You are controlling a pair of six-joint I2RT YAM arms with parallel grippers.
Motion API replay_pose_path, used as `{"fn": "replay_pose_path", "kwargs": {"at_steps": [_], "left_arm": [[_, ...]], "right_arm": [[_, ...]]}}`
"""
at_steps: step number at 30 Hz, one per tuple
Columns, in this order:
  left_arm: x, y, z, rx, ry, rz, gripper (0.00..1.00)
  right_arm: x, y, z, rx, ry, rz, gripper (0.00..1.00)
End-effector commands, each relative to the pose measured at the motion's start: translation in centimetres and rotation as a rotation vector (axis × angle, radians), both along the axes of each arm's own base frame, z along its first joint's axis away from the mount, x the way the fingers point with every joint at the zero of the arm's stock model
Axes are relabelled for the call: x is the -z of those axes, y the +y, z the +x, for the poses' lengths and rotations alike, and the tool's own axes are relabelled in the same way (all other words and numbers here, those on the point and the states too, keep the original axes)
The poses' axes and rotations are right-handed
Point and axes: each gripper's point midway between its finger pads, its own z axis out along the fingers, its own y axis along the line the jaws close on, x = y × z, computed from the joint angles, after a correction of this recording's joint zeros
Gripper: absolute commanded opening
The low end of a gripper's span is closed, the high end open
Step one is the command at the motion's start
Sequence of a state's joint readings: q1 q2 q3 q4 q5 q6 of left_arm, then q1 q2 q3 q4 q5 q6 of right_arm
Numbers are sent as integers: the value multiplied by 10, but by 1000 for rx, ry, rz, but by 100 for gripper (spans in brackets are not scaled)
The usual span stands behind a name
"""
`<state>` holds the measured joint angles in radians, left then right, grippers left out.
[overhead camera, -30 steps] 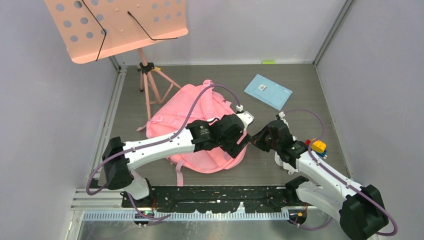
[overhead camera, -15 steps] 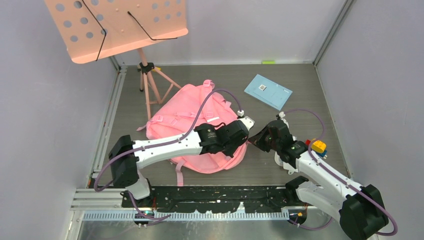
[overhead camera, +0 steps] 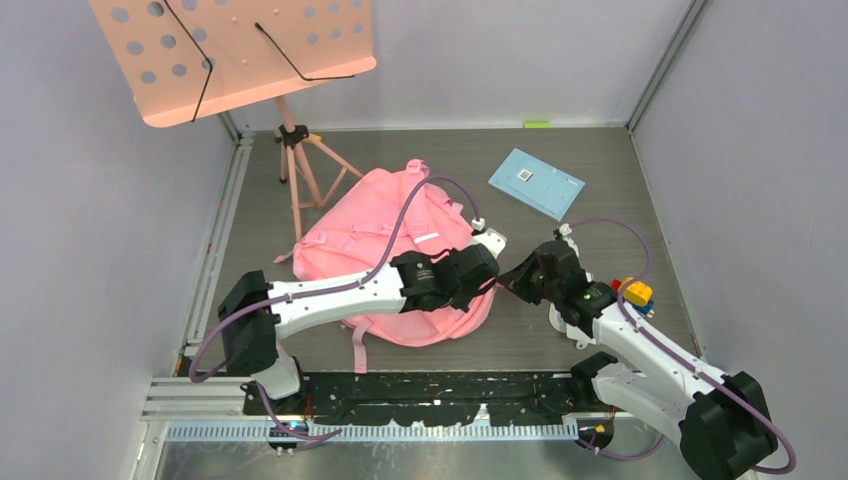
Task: Pack the student bag
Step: Zip the student bag at the center of the board.
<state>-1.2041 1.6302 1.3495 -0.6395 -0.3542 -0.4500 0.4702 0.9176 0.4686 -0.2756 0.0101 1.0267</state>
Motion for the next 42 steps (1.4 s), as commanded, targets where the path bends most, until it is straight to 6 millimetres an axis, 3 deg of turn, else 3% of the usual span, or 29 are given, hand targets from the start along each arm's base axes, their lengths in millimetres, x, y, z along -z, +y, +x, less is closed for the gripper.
{"fn": "replay_pose_path", "kwargs": {"at_steps": [1,12,17,27,32,36,42], "left_arm": [[-31,-10,30,-92,-115,-74,0],[-54,-24,76,-132,-130,-192,0],[-56,-18,102,-169,-135,-209,0],[-58,-13,129,-131,-174,-174,0],[-48,-10,127,-97,-167,-122,0],[-45,-6,121,-85,-160,-136,0],[-27,-3,94,-3,-89,-180,0]], "right_arm": [[7,-19,-6,55,17,-68,0],[10,-24,-14,69,36,-72,0],[6,-29,-14,86,34,-88,1],[-49,-41,-3,173,-104,-59,1],[-76,-56,-9,182,-169,-109,0],[-86,-70,-12,168,-237,-190,1],[-110,-74,-12,93,-397,-244,1]]}}
